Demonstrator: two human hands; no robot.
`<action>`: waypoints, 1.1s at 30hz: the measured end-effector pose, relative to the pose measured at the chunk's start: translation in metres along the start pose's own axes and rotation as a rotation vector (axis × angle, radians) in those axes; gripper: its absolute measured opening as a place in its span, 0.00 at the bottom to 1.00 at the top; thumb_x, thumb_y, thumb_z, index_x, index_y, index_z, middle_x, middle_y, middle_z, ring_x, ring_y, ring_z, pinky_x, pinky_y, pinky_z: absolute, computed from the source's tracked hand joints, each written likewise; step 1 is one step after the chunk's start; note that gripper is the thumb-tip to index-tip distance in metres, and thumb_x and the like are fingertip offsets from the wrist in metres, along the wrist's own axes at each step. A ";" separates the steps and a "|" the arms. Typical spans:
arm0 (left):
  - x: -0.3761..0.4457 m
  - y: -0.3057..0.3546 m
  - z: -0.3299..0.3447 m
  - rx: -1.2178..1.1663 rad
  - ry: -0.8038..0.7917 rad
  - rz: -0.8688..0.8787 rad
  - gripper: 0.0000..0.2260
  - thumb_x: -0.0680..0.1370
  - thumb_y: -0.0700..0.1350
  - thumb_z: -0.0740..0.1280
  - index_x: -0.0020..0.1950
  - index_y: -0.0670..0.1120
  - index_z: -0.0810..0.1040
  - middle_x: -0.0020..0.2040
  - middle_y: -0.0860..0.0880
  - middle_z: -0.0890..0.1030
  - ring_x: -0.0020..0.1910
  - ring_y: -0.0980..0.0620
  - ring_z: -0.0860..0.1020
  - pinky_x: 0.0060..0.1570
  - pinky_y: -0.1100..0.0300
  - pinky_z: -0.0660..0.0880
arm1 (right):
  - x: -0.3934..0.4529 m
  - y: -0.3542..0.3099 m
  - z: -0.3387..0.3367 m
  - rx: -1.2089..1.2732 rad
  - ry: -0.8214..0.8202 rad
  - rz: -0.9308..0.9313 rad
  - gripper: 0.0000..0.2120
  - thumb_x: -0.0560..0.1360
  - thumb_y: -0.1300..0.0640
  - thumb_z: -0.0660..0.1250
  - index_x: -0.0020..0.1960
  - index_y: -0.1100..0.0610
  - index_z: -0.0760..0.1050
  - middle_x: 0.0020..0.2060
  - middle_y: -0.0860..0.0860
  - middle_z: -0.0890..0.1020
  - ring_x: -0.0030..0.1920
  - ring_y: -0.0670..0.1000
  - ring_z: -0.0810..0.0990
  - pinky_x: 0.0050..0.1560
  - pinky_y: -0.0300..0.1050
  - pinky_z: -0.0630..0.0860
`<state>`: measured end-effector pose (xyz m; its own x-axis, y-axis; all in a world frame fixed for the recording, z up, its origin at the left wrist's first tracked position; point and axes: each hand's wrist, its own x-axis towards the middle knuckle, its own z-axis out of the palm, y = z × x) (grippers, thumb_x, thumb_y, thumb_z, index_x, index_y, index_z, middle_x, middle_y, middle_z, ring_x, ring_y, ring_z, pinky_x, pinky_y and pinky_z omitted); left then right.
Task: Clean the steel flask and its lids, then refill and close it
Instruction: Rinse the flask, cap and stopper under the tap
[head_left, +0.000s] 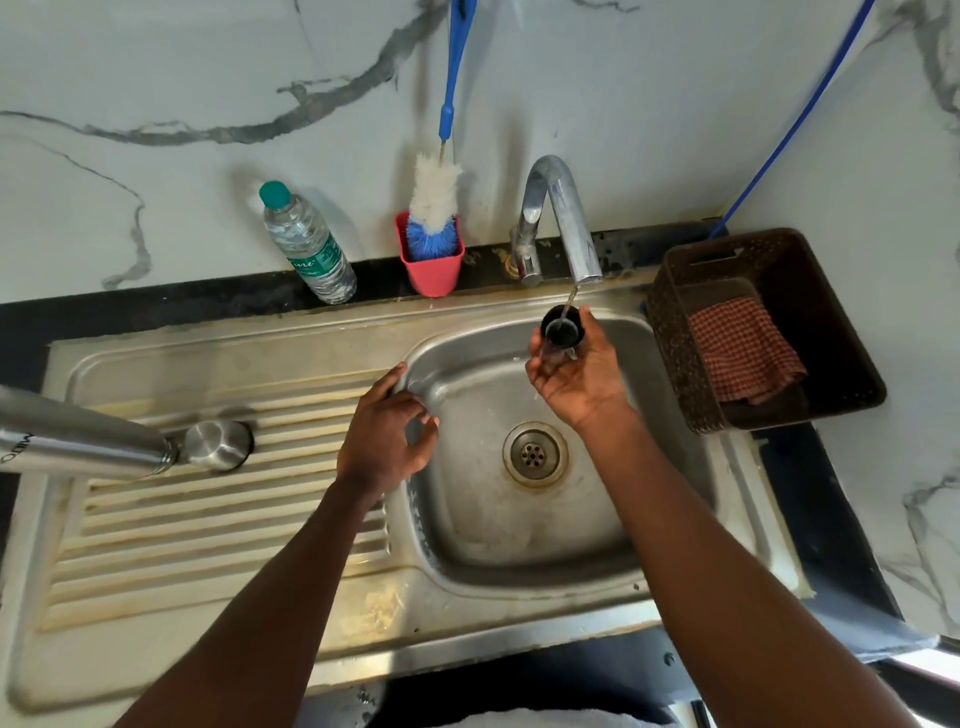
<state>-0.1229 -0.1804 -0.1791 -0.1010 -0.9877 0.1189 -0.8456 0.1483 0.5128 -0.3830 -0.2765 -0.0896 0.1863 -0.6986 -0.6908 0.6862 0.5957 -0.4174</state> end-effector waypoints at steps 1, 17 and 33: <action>0.001 0.001 0.000 0.004 0.006 -0.002 0.11 0.78 0.52 0.71 0.46 0.45 0.85 0.51 0.51 0.87 0.79 0.49 0.68 0.78 0.52 0.66 | 0.001 0.000 -0.004 -0.014 -0.016 0.008 0.22 0.77 0.41 0.71 0.60 0.58 0.78 0.48 0.58 0.83 0.43 0.53 0.82 0.40 0.45 0.77; 0.002 0.008 -0.006 0.024 -0.002 -0.021 0.10 0.77 0.51 0.72 0.47 0.45 0.86 0.53 0.50 0.87 0.78 0.48 0.70 0.79 0.63 0.57 | 0.002 -0.003 0.000 -0.038 -0.047 0.004 0.21 0.77 0.46 0.73 0.61 0.60 0.78 0.52 0.60 0.84 0.46 0.55 0.84 0.43 0.46 0.80; 0.003 0.002 -0.001 0.042 0.002 -0.021 0.12 0.77 0.53 0.69 0.48 0.46 0.86 0.54 0.50 0.88 0.79 0.47 0.69 0.77 0.49 0.67 | 0.001 0.011 -0.004 -0.300 -0.112 -0.425 0.18 0.81 0.61 0.68 0.71 0.57 0.74 0.61 0.61 0.81 0.54 0.54 0.83 0.49 0.48 0.79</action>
<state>-0.1249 -0.1825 -0.1771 -0.0817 -0.9906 0.1100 -0.8690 0.1248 0.4788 -0.3780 -0.2688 -0.0975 0.0212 -0.9314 -0.3634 0.4893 0.3266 -0.8086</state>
